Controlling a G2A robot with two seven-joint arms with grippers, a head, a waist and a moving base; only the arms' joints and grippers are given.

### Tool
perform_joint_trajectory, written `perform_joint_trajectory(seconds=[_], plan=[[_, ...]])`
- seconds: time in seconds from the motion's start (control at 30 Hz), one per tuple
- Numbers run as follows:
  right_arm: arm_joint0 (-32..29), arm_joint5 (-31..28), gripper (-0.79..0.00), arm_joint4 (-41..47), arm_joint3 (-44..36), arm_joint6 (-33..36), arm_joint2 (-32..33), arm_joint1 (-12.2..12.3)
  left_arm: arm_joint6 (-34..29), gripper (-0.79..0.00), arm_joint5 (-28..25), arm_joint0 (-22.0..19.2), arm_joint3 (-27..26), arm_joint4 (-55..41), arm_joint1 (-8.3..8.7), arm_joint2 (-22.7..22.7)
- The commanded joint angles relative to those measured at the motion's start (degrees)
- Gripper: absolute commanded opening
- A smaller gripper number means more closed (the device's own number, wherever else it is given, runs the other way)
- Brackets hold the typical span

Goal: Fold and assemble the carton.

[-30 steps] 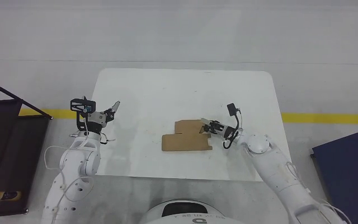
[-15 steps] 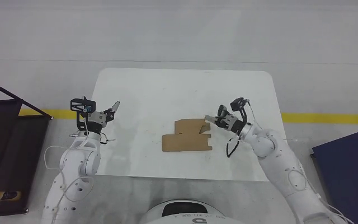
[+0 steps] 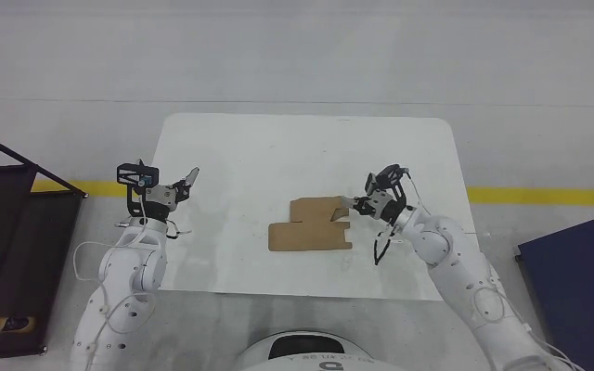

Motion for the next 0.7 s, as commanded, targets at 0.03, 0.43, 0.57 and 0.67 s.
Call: perform_joint_trajectory(seconds=[0.03, 0.43, 0.57, 0.67], plan=[[0.02, -2.21, 0.0, -19.69, -3.69, -0.75, -1.03, 0.72, 0.0, 0.0, 0.0, 0.0, 0.0, 0.0, 0.0, 0.0], [2.16, 5.7, 0.0, -45.76, -4.45, 0.29, -6.62, 0.94, 0.0, 0.0, 0.0, 0.0, 0.0, 0.0, 0.0, 0.0], [3.32, 6.94, 0.0, -46.63, -2.66, 0.01, -7.52, 0.6, 0.0, 0.0, 0.0, 0.0, 0.0, 0.0, 0.0, 0.0], [4.1, 7.3, 0.0, -47.31, -1.61, 0.12, -8.04, 0.41, 0.0, 0.0, 0.0, 0.0, 0.0, 0.0, 0.0, 0.0]])
